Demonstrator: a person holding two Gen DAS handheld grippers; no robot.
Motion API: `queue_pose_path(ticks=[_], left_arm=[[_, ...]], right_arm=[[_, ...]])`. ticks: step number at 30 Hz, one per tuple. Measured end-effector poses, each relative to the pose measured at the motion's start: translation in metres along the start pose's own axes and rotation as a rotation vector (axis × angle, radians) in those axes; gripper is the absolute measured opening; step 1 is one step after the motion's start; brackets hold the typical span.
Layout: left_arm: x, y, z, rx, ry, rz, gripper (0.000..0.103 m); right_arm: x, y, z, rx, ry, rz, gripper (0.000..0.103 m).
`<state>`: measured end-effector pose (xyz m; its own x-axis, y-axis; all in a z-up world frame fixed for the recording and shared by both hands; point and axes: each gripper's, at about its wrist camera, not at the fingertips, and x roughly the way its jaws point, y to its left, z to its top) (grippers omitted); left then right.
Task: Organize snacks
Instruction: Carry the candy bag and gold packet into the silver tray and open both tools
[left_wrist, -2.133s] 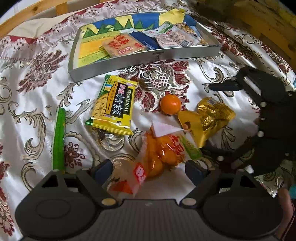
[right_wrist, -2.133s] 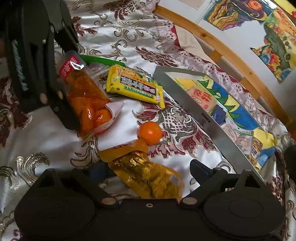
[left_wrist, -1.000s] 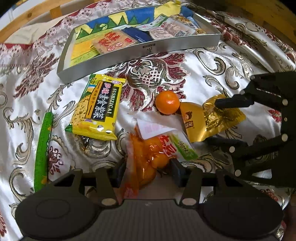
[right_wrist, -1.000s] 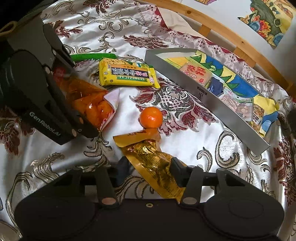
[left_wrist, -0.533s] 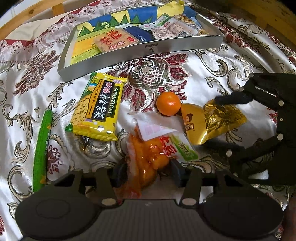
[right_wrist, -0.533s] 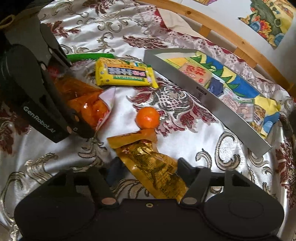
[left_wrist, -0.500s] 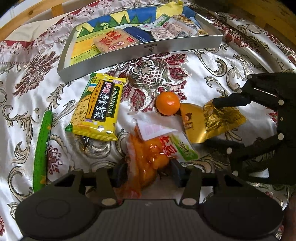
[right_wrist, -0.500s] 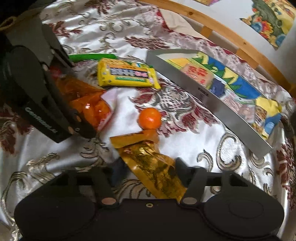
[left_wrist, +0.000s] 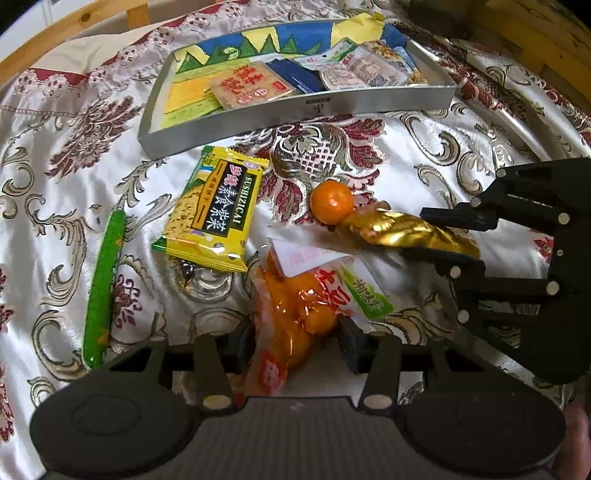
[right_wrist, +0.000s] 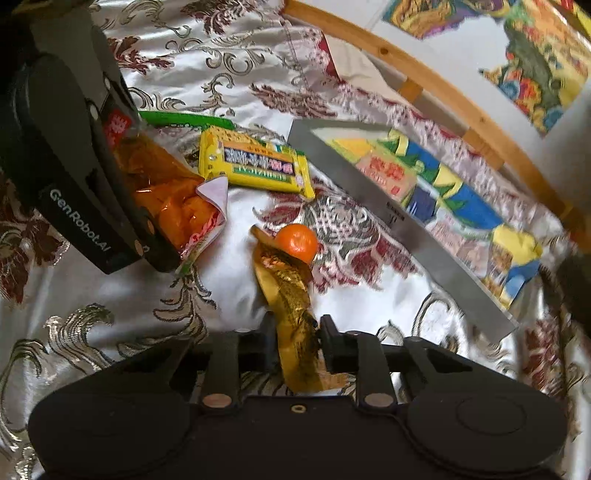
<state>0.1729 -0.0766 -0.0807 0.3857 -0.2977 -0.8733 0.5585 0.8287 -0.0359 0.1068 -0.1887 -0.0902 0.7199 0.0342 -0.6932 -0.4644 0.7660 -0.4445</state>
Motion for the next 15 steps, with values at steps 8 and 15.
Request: queue_pose_path(ticks=[8,15], left_arm=[[-0.014,0.000,0.000,-0.029,-0.043,-0.023,0.051],[-0.029,0.003,0.004,-0.061,-0.111,-0.041,0.051]], right_arm=[[-0.011,-0.004,0.005,-0.012,-0.068,-0.070,0.015],[-0.016,-0.010,0.008,-0.004,-0.107,-0.141,0.015]])
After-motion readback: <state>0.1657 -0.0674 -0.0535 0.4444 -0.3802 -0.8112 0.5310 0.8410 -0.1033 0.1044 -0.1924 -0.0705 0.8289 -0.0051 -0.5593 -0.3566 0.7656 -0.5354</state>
